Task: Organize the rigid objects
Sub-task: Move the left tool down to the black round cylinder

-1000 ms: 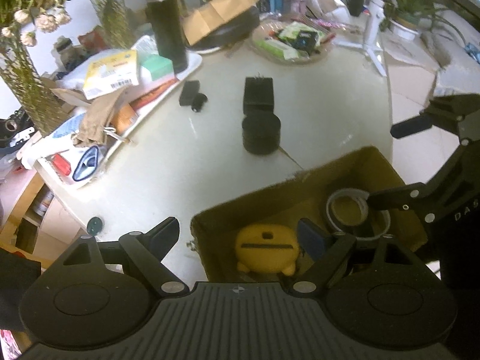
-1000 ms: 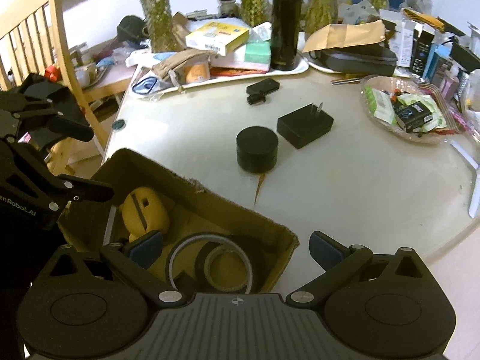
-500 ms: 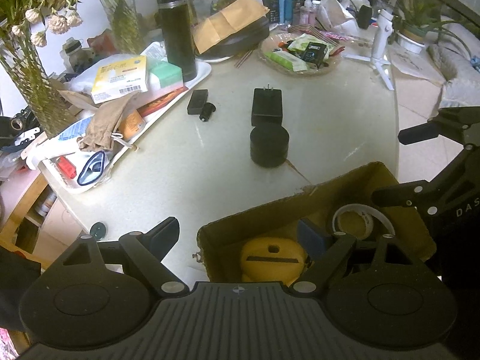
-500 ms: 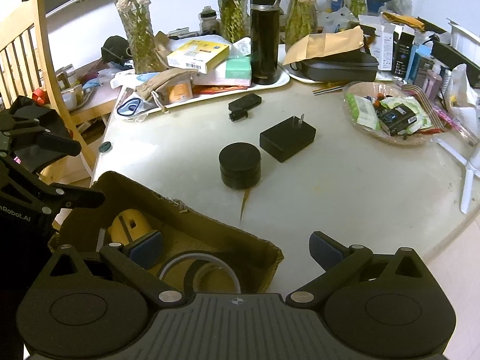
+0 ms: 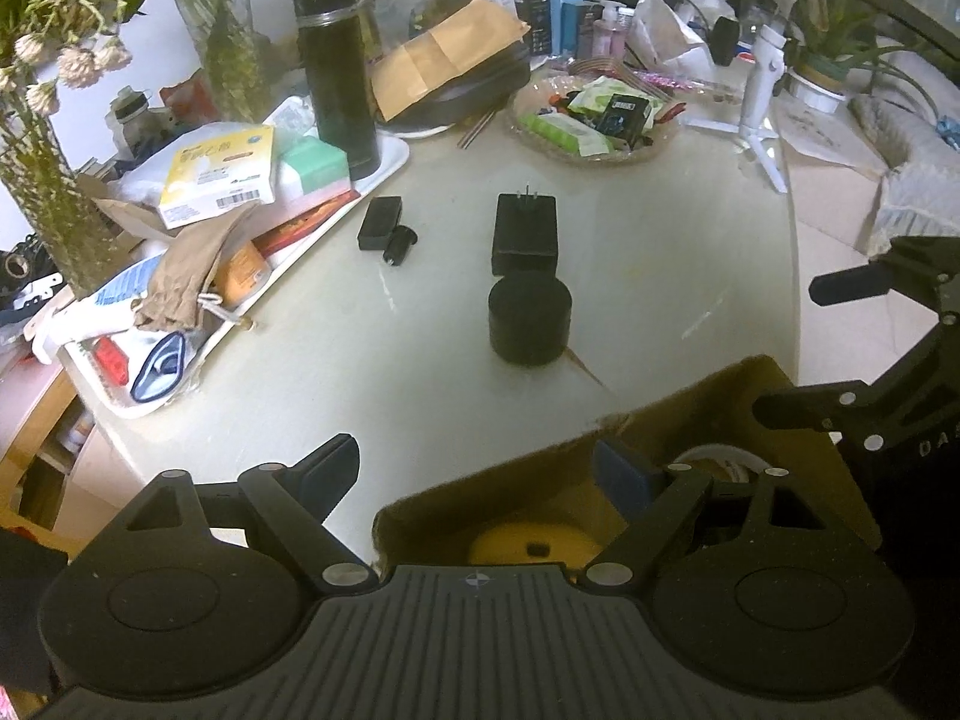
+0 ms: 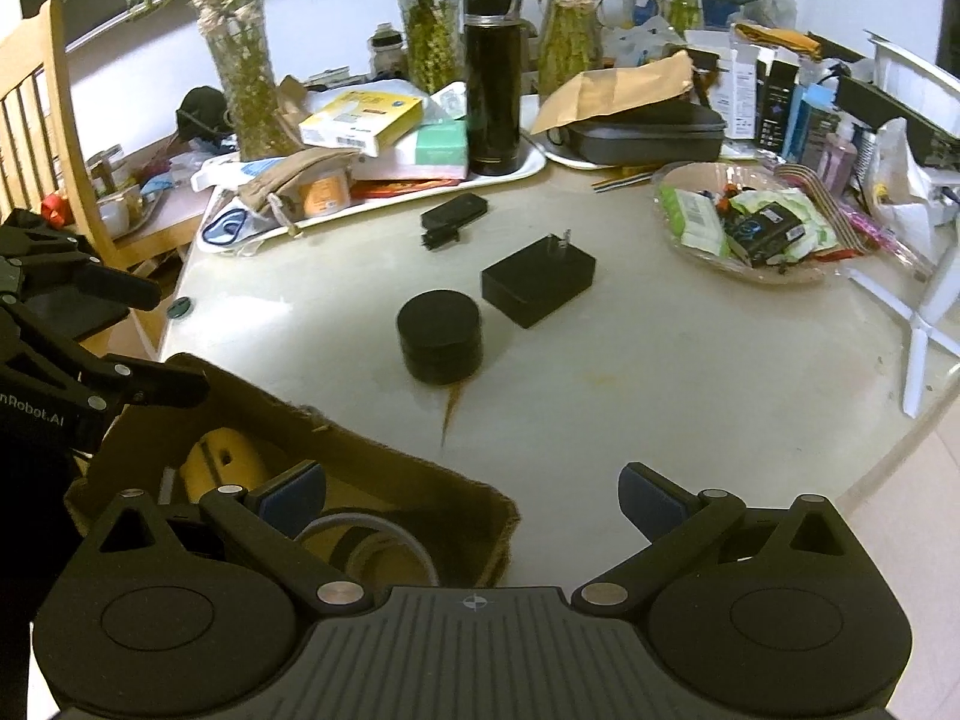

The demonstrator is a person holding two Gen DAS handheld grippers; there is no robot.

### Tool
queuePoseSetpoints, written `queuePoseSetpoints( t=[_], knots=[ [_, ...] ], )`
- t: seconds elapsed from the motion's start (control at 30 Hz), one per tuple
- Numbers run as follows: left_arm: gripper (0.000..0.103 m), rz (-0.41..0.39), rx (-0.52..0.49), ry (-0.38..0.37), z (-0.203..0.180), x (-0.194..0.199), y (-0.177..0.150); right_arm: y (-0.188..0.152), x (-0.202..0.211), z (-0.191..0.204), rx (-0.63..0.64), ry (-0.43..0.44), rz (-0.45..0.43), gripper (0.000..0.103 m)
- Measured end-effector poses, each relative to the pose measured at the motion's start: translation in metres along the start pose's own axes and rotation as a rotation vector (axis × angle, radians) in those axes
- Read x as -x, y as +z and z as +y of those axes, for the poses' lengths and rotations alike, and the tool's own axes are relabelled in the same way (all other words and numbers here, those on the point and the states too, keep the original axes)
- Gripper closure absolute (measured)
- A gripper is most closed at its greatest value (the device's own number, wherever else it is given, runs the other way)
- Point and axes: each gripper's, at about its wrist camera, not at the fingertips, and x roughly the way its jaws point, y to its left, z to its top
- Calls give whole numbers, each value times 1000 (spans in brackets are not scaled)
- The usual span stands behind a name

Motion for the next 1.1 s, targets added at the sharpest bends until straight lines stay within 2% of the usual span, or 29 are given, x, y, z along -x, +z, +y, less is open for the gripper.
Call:
queuePoseSetpoints(
  t=[0.6,1.1],
  knots=[
    [18,-33,-43,-51,-6,-56,28,-5,-2,-10,-31,-36,-17,0],
    [19,-8,-61,-76,-15,-114,52,-5,-6,-12,-52,-35,-9,0]
  ],
)
